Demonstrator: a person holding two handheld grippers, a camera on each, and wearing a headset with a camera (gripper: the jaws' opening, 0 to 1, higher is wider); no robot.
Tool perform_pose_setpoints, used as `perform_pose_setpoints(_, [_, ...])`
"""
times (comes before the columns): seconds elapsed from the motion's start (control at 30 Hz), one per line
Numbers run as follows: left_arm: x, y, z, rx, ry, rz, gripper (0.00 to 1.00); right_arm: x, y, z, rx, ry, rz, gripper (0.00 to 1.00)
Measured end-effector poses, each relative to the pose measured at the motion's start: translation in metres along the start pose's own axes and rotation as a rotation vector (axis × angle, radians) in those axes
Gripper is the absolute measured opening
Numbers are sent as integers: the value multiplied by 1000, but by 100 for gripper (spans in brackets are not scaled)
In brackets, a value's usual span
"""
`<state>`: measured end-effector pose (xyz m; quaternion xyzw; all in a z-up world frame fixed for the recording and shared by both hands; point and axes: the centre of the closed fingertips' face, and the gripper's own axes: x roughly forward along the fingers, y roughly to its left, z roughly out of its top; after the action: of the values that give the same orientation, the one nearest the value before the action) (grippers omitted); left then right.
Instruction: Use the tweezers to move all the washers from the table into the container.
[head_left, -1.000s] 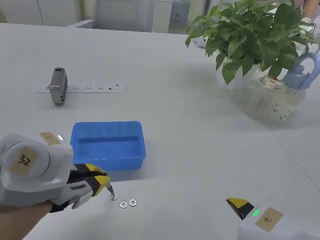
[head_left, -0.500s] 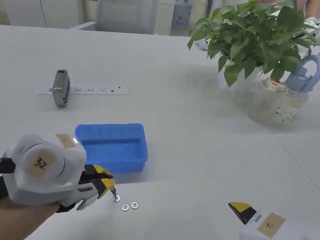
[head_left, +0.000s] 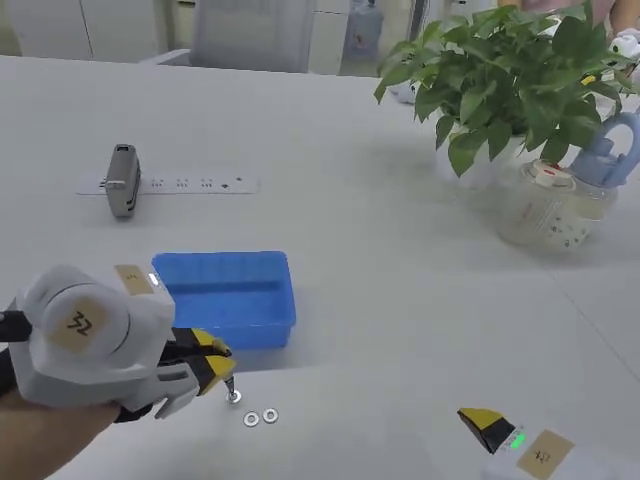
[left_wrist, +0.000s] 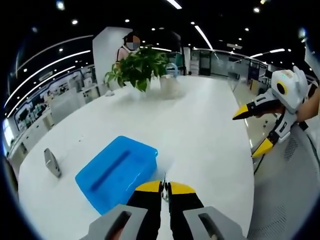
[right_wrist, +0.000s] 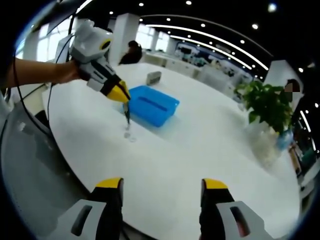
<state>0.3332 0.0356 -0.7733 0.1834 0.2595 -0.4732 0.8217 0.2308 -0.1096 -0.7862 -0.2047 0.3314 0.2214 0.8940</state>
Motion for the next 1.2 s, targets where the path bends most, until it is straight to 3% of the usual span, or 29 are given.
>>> perform_pose_setpoints(0.23, [-12, 9, 24, 7, -30, 9, 0, -1, -1, 1, 1, -6, -5, 60])
perform_pose_setpoints(0.6, [-20, 28, 43, 42, -48, 40, 0, -2, -3, 2, 6, -18, -14, 60])
perform_pose_setpoints(0.97, [-17, 47, 49, 39, -58, 71, 0, -2, -5, 2, 8, -21, -23, 59])
perform_pose_setpoints(1.2, [-14, 62, 46, 21, -61, 96, 0, -2, -5, 3, 16, -26, -18, 59])
